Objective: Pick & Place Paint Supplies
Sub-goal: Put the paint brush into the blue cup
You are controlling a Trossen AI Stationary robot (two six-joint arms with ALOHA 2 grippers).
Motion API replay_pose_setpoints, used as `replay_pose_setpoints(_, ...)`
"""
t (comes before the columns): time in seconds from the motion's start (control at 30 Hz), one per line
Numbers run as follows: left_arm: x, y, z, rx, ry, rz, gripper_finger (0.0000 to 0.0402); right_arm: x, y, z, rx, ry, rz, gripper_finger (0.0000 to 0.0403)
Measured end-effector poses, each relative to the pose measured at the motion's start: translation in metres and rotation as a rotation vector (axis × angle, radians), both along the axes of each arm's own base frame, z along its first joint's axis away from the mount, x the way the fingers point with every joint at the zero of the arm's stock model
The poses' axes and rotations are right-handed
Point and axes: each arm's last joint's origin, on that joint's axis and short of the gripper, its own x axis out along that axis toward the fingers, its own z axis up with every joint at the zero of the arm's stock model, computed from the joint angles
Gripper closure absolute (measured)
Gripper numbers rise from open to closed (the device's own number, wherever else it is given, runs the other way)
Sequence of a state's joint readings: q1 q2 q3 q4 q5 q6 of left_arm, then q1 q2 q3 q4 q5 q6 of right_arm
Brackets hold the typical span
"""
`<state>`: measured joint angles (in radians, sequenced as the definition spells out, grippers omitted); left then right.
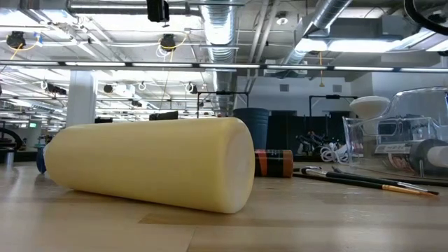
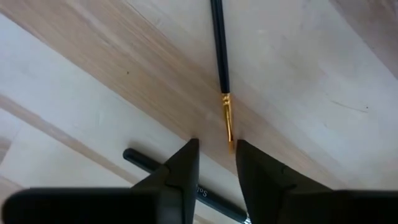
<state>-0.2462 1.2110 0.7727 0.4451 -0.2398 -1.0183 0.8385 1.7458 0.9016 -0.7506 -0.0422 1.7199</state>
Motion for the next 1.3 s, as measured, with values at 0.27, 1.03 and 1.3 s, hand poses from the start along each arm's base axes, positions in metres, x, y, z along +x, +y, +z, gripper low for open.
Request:
replay_pose_setpoints(0.27,0.0,0.0,0.001,0.013,-0.011,0.002,0.0253,0.0,-0.001,0.0,-0.003,-0.001,0.013,0.0386)
replay_pose_setpoints(1.03,0.055,-0.022,-0.071,0.29,0.283,-0.188,0.0253,0.005,0.008,0.01,-0.005,-0.006,0.141,0.0403)
replay_pose_setpoints(1.3,0.14,-0.046,-0.077,0.602,0.3,-0.295,0.0253,0.006,0.01,0.011,0.012,-0.002,0.165,0.0403)
